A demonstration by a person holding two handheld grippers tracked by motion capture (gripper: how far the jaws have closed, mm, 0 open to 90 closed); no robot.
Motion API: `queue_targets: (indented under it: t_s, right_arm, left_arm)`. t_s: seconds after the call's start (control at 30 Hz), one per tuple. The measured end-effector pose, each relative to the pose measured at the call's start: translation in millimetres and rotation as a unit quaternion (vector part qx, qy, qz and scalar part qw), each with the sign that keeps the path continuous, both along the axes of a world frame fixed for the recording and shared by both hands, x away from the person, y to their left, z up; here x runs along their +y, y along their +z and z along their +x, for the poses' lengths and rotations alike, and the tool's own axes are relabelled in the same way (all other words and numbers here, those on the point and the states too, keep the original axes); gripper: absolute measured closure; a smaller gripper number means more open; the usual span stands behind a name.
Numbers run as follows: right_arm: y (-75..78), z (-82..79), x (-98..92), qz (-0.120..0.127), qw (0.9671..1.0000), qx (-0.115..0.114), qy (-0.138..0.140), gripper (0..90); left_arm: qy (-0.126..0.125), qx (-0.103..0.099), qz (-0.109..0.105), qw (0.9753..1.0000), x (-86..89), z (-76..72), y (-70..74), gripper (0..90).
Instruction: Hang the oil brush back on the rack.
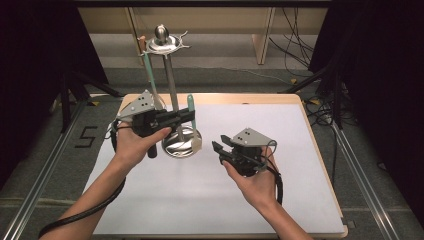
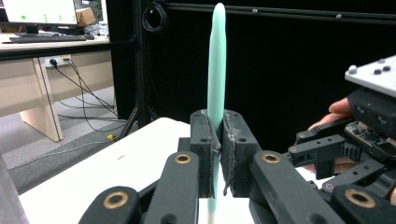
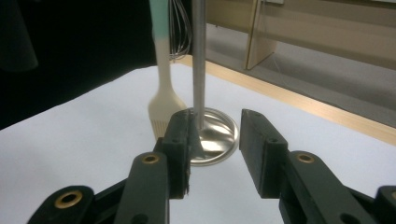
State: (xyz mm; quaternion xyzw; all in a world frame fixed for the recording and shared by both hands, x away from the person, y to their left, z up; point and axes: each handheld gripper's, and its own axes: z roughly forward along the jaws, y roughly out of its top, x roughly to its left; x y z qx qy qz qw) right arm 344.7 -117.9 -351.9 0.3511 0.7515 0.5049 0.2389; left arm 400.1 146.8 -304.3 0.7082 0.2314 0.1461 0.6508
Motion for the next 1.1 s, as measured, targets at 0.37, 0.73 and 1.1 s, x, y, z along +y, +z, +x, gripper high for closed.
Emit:
queue_targets:
  t_s: [0.37, 0.73, 1.1]
  right_arm:
    - [-8.2, -1.9, -18.5, -0.001, 0.9999, 0.010, -0.014, 62.4]
    - [-15.6, -5.7, -29.5, 0.001, 0.9994, 0.026, -0.025, 62.1]
    - [-26.5, -10.2, -35.0, 0.012, 0.9985, 0.034, -0.042, 61.4]
  left_arm:
    - [-0.006, -0.006, 0.003, 1.0000, 12.1, 7.7, 6.2, 82.9]
    - [-0.008, -0.010, 0.001, 0.9999, 16.6, 12.0, 15.4, 83.0]
    - [-0.008, -0.014, 0.007, 0.9998, 21.9, 15.8, 23.3, 83.0]
